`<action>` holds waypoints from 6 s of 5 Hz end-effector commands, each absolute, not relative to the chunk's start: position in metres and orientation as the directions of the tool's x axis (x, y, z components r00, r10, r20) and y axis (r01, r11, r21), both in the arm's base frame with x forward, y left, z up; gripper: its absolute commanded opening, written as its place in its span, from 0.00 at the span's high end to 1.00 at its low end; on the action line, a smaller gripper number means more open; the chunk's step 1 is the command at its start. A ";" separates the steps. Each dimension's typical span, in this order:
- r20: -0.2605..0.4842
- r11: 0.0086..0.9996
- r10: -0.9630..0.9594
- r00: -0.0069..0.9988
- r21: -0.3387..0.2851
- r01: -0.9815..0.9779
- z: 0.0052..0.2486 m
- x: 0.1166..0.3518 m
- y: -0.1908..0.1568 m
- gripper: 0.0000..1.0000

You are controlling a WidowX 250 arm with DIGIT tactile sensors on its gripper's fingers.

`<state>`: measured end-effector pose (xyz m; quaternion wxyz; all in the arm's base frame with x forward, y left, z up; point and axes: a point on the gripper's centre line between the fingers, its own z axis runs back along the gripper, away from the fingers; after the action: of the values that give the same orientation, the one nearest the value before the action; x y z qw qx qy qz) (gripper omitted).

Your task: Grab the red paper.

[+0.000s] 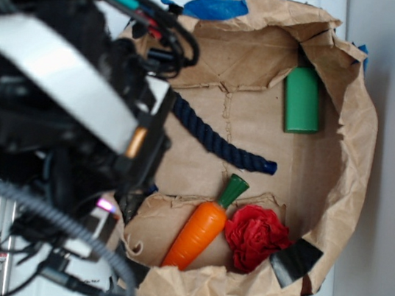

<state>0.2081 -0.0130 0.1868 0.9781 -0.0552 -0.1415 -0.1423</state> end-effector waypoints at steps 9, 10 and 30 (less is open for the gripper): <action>0.308 0.884 -0.439 0.844 -0.020 0.467 0.129 0.285 -0.031 0.00; 0.308 0.884 -0.439 0.844 -0.020 0.467 0.129 0.285 -0.031 0.00; 0.388 0.877 -0.347 0.854 -0.188 0.442 0.117 0.285 -0.023 1.00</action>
<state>0.2796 -0.0225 0.0963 0.9575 -0.1470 -0.1395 -0.2051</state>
